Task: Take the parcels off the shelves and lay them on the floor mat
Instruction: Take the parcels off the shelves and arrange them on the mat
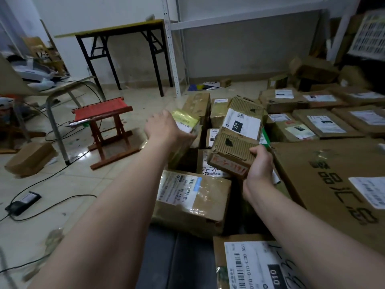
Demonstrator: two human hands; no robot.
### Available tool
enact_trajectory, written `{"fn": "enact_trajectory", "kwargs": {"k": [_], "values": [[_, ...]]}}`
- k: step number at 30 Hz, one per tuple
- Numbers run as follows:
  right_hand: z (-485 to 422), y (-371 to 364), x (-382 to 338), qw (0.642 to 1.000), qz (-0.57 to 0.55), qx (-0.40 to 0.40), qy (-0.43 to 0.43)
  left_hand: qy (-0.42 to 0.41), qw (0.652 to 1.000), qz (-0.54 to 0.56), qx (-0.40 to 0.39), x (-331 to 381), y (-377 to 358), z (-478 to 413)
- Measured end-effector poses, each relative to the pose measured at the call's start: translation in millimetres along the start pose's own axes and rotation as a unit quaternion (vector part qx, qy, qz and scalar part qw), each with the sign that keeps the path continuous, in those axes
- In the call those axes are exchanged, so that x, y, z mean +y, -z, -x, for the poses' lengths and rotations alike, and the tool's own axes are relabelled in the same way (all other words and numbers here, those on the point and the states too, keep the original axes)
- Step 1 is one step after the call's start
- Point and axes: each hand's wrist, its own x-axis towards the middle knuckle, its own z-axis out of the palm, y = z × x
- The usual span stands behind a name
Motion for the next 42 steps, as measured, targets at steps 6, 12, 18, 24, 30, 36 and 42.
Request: {"fn": "enact_trajectory", "kwargs": {"k": [6, 12, 18, 24, 30, 36, 42], "values": [[3.6, -7.8, -0.5, 1.0, 0.008, -0.017, 0.007, 0.068, 0.988, -0.037, -0.136, -10.6, -16.4, 9.0], [5.9, -5.1, 2.8, 0.999, 0.02, -0.028, 0.004, 0.089, 0.972, 0.044, -0.211, -4.4, -63.3, 24.5], [5.9, -3.6, 1.6, 0.998, 0.035, -0.048, -0.012, 0.049, 0.927, 0.158, -0.337, -3.8, -96.6, 27.5], [10.4, -4.7, 5.5, 0.996, 0.055, -0.065, -0.027, 0.102, 0.879, 0.136, -0.445, -14.0, -83.9, 30.0], [13.0, -5.4, 4.2, 0.996, 0.052, -0.06, -0.031, 0.065, 0.92, 0.128, -0.365, -12.6, -76.6, 39.5], [11.7, -0.4, 1.1, 0.997, 0.05, -0.055, -0.029, 0.037, 0.961, 0.081, -0.262, -18.3, -64.2, 50.0], [9.9, 2.9, 1.6, 0.998, 0.04, -0.045, -0.035, 0.045, 0.958, 0.075, -0.275, -17.4, -63.2, 51.9]]}}
